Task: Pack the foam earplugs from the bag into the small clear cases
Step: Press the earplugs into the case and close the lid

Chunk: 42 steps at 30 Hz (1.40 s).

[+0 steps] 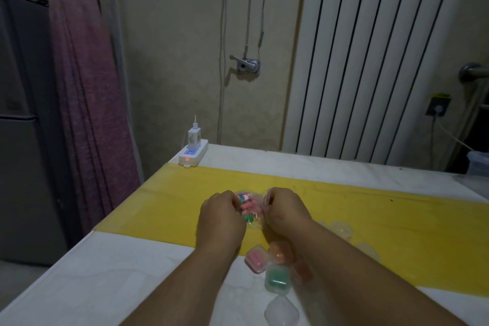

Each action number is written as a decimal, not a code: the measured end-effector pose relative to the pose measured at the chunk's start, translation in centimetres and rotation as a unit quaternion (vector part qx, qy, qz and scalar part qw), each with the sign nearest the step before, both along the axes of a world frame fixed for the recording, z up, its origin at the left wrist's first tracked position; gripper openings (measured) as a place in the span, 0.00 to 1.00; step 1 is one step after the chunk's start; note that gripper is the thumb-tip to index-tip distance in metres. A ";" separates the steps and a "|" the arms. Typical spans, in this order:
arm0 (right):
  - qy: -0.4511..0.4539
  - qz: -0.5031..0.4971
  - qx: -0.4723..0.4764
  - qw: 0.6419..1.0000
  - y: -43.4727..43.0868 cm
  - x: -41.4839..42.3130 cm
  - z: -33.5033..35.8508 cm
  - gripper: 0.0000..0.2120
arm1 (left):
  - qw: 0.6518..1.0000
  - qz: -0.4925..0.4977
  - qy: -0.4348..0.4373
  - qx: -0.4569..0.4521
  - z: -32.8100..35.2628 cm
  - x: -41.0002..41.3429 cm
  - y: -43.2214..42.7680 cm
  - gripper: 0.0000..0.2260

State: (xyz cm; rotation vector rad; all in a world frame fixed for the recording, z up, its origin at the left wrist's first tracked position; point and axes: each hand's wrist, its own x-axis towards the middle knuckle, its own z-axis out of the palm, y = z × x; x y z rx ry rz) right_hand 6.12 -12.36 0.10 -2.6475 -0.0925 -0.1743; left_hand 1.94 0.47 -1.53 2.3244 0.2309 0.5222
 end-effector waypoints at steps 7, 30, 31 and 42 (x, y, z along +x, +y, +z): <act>-0.049 0.025 0.082 0.995 -0.8 -0.9 0.9 0.03 | 1.000 -0.004 -0.001 -0.004 -0.1 0.0 0.1 0.15; 0.006 0.087 -0.054 0.995 0.9 -1.7 0.2 0.05 | 1.000 0.000 -0.002 -0.005 -0.1 0.0 0.1 0.13; 0.001 0.089 -0.044 0.995 0.8 -1.7 0.1 0.04 | 1.000 -0.001 -0.003 -0.003 -0.1 0.0 0.1 0.13; -0.096 -0.027 0.128 0.987 -2.9 -4.0 1.6 0.08 | 0.998 0.004 0.018 0.065 -0.1 -0.1 0.2 0.15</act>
